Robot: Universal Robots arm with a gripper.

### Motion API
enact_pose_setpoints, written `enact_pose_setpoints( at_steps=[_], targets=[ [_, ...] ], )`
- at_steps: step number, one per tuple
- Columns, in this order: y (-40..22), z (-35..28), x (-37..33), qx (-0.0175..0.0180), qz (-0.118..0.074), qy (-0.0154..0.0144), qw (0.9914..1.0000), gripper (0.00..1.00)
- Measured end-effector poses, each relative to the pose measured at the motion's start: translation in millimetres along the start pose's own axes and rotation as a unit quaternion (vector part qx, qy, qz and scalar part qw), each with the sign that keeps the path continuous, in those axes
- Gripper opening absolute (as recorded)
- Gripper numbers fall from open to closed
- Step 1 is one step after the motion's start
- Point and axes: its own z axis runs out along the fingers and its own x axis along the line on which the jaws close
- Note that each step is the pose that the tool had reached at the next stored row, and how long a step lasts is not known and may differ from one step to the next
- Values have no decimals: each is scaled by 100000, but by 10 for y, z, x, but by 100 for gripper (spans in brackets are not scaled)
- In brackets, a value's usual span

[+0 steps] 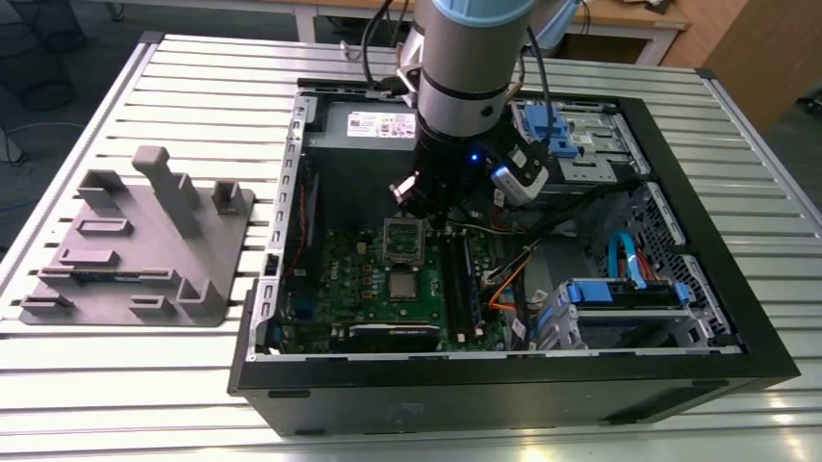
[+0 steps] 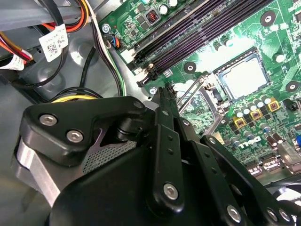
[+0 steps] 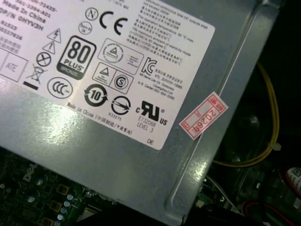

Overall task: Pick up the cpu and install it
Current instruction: 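Close the cpu cover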

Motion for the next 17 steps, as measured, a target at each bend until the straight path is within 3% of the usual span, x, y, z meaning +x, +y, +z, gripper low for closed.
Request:
enact_pose_setpoints(
  at_steps=[3,12,17],
  targets=[
    [0,0,0,-4,-181,7,100000,11],
    [-4,-28,4,-145,-3867,107,99925,11],
    [-4,-29,4,-153,-4062,115,99917,11]
  ],
)
